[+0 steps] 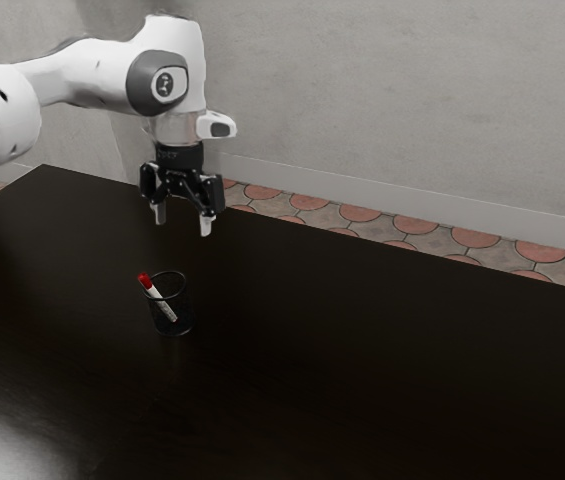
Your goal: Take the marker out of the pen holder and place it to the left of the pen holder.
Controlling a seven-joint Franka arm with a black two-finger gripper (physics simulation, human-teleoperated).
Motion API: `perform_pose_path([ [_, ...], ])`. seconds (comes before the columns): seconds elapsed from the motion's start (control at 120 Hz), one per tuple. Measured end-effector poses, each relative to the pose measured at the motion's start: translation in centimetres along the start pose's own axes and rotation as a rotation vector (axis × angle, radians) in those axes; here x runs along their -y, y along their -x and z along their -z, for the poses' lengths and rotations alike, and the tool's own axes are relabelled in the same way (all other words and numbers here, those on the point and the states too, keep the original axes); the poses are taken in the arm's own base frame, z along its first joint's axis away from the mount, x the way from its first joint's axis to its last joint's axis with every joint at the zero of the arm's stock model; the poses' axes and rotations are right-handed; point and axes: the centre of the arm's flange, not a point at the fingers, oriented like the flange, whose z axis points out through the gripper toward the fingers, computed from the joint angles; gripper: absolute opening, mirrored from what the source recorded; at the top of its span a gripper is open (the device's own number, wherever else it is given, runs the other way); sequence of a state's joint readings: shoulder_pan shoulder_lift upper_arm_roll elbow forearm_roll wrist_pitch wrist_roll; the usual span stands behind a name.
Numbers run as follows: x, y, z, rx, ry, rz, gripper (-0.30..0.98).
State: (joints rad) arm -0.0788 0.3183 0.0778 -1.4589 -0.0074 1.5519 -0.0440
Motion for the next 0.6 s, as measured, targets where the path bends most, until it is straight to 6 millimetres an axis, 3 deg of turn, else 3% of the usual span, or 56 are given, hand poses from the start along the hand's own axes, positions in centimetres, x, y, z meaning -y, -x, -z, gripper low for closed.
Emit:
perform_pose_path([
  [0.083,-0.4,-1.5,-4.1,0.035,0.011,0.007,0.69],
  [0.183,-0.6,-2.1,-5.5,0.014,0.033,0.020,0.69],
  [0.242,-0.2,0.3,-5.2,-0.032,0.063,0.034,0.69],
  [0.317,1.8,4.3,-3.9,-0.123,0.129,0.086,0.69],
  [0.358,2.8,5.8,-4.9,-0.163,0.154,0.103,0.69],
  [0.475,5.3,7.6,-8.6,-0.295,0.141,0.103,0.69],
  [0.6,6.7,8.1,-8.4,-0.456,0.112,0.071,0.69],
])
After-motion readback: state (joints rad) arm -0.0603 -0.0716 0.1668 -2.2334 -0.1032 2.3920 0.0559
